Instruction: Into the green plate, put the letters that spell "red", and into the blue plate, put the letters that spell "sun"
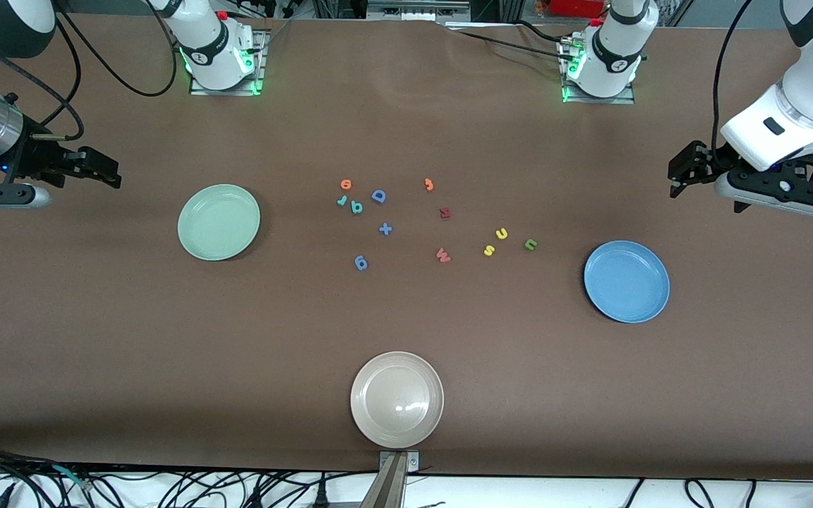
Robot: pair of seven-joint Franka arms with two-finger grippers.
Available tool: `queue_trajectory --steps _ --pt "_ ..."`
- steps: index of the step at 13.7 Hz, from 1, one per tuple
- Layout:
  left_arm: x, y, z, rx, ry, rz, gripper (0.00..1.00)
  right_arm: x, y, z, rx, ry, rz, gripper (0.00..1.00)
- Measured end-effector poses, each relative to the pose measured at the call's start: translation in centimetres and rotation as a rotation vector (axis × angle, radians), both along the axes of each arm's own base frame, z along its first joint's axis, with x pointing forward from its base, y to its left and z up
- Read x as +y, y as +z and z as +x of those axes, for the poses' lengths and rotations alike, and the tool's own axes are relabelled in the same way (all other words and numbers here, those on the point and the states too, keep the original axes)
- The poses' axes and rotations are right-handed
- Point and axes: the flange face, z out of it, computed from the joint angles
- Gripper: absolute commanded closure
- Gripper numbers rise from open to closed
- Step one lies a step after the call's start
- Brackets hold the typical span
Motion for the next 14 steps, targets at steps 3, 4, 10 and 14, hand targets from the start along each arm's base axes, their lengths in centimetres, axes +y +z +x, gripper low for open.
queue_trajectory --steps 3,4,10,14 --pt "0.00 -0.08 0.02 0.002 0.000 0.000 0.00 0.00 -0.01 -0.02 0.002 0.000 0.000 0.00" --pt "0.00 -0.11 0.03 0.003 0.000 0.000 0.00 0.00 -0.02 -0.03 0.002 0.000 0.000 0.00" --pt "-0.04 -0.13 0.03 0.004 -0.001 0.000 0.00 0.00 -0.08 -0.12 0.011 -0.004 -0.001 0.00" --pt "-0.05 -0.14 0.03 0.004 -0.001 0.000 0.00 0.00 -0.09 -0.13 0.012 -0.004 -0.001 0.00"
